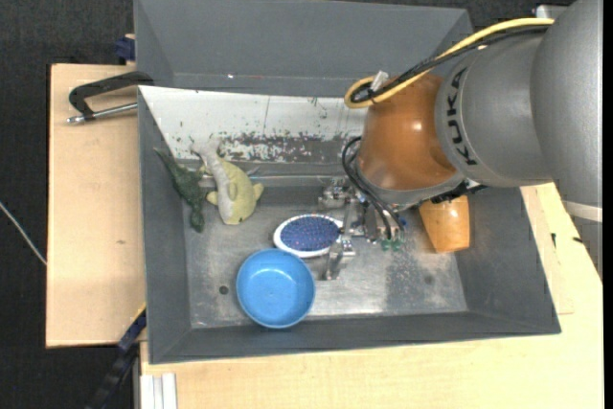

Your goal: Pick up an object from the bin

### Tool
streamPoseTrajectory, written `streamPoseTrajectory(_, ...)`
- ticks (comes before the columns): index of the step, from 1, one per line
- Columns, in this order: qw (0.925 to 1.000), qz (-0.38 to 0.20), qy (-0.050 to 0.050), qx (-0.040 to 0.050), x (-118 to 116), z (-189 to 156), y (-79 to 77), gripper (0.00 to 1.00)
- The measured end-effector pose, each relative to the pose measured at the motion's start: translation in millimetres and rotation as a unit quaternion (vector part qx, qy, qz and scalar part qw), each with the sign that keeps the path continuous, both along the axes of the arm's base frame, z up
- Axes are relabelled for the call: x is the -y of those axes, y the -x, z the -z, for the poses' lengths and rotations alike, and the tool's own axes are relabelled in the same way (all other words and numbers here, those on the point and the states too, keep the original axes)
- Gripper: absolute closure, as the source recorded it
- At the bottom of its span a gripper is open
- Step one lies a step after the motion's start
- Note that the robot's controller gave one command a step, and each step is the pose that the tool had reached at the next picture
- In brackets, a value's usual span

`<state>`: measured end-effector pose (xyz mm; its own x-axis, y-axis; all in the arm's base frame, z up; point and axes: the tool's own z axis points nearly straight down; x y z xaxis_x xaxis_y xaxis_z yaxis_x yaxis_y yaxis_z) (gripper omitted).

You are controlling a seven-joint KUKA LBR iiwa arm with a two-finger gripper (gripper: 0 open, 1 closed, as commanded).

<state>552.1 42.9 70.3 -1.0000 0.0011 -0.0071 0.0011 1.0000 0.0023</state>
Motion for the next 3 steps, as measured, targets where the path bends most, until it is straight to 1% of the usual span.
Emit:
streamPoseTrajectory(1,0.9998,-0.018,-0.001,-0.0004,-57.7,-8.3,3.2,0.00)
streamPoseTrajectory(2,0.9999,-0.015,0.000,-0.0006,-54.0,-8.1,2.7,1.00)
streamPoseTrajectory(3,0.9941,-0.109,0.000,0.0029,-65.6,-154.5,7.0,1.00)
